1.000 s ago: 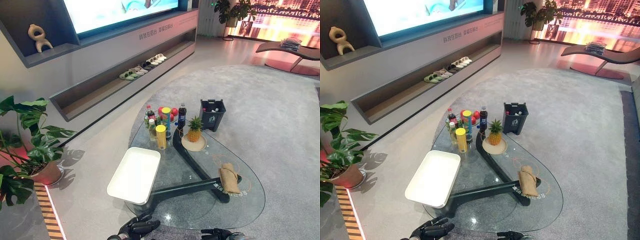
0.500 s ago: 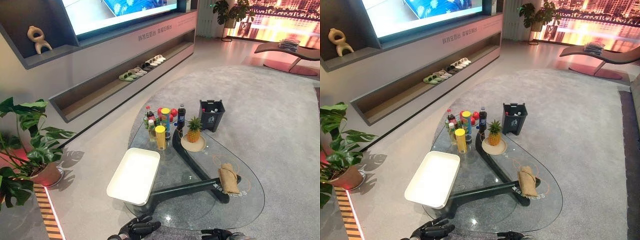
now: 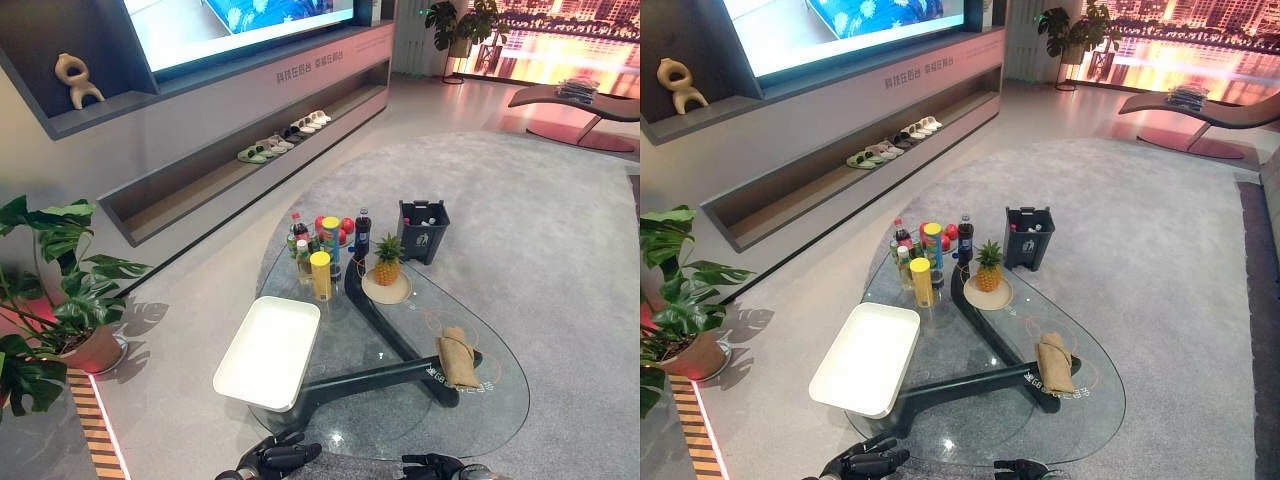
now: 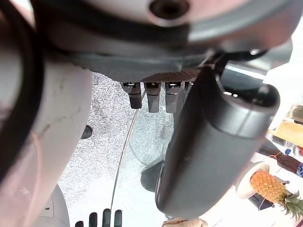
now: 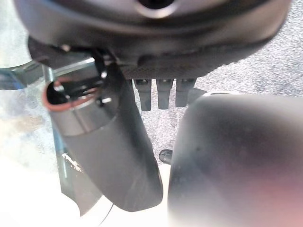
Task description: Wipe the table with a cloth and put it in the basket.
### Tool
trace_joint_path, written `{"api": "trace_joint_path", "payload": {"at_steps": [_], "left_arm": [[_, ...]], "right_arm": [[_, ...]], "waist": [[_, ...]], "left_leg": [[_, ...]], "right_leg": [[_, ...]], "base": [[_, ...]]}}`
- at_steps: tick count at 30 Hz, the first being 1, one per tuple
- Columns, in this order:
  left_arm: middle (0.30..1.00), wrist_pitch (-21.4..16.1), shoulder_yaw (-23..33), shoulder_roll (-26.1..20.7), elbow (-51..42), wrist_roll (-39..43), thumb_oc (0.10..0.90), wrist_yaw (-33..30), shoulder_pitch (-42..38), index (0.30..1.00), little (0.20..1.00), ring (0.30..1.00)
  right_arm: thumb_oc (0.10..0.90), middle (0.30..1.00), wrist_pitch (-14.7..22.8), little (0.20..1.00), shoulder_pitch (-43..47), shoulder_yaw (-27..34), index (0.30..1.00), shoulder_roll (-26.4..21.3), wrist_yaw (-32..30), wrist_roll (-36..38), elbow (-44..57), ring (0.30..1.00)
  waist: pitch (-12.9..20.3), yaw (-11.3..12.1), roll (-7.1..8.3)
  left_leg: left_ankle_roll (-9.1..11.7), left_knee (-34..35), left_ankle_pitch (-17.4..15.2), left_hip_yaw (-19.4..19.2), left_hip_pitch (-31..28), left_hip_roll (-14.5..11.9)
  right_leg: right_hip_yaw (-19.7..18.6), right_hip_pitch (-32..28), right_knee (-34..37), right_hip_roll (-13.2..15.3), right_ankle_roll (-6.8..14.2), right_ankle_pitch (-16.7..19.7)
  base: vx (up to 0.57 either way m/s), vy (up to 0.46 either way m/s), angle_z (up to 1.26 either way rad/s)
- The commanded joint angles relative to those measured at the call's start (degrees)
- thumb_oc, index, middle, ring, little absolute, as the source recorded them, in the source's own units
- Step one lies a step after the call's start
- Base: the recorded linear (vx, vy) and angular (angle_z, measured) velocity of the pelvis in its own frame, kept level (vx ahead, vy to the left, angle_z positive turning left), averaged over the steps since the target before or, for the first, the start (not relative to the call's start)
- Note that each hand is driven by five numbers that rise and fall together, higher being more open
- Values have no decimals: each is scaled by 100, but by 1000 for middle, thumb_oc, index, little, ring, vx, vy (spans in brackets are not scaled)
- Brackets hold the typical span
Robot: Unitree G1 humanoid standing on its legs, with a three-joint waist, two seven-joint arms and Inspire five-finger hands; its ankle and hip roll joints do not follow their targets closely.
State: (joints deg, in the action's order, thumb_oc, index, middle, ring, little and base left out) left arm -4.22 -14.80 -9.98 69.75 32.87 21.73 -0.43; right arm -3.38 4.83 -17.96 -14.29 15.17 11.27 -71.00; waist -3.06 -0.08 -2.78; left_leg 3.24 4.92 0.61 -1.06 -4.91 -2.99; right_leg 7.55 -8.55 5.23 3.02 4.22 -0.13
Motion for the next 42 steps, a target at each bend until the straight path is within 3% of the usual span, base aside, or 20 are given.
{"api": "trace_joint_path", "payload": {"at_steps": [1,10,14,15,20,21,30,36,42], "left_arm": [[900,-61,35,178,141,-6,800,37,-187,900,900,900],[900,54,-41,-12,-539,135,800,-217,146,900,900,900],[900,104,-59,-67,-771,228,800,-322,191,900,900,900],[900,113,-103,-105,-858,335,800,-410,140,900,900,900],[900,134,-233,-207,-1097,509,800,-593,-181,900,900,900],[900,130,-293,-253,-1193,563,800,-660,-334,900,900,900],[900,-51,-484,-269,-1608,1045,800,-943,-842,900,900,900],[900,-250,-669,-222,-1646,1255,800,-921,-998,900,900,900],[900,-450,-873,-183,-1633,1367,800,-929,-1123,900,900,900]], "right_arm": [[800,900,460,900,175,-182,900,193,-146,126,335,900],[800,900,-64,900,-161,-363,900,-163,-1614,536,3815,900],[800,900,158,900,-254,-353,900,-285,-2152,483,4441,900],[800,900,322,900,-218,-319,900,-359,-2533,390,4659,900],[800,900,746,900,118,-216,900,-503,-3628,149,4957,900],[800,900,844,900,311,-160,900,-558,-3972,8,5038,900],[800,900,729,900,1419,35,900,-776,-5436,-467,5253,900],[800,900,545,900,1998,261,900,-978,-6704,-725,5288,900],[800,900,395,900,2557,474,900,-1122,-7541,-752,5183,900]], "waist": [[-246,122,375],[-483,-29,545],[-600,-85,576],[-720,-111,589],[-1228,-135,623],[-1455,-150,617],[-2264,-197,465],[-2673,-234,303],[-2673,-266,195]], "left_leg": [[-219,-149,-293,-74,-115,252],[-327,-397,-359,-230,88,193],[-366,-551,-401,-298,231,179],[-385,-671,-422,-324,372,181],[-435,-1090,-474,-363,921,230],[-454,-1205,-451,-330,1157,255],[-454,-1747,-399,-238,2117,386],[-420,-2168,-436,-244,2589,417],[-408,-2331,-384,-298,3197,433]], "right_leg": [[34,217,-23,99,-14,28],[-103,484,-283,32,-21,-3],[-118,651,-494,11,-43,-78],[-128,799,-613,3,-53,-97],[-187,1225,-815,-24,-103,-63],[-206,1422,-915,-41,-120,-41],[-301,2312,-1272,-88,-216,56],[-300,2714,-1530,-78,-296,37],[-330,3330,-1712,-102,-328,41]], "base": [[19,-33,0],[-12,-29,-1],[-12,-6,0],[-88,-25,-3],[-167,-30,-1],[-214,-24,4],[-134,13,1],[-71,40,1],[-21,29,1]]}}
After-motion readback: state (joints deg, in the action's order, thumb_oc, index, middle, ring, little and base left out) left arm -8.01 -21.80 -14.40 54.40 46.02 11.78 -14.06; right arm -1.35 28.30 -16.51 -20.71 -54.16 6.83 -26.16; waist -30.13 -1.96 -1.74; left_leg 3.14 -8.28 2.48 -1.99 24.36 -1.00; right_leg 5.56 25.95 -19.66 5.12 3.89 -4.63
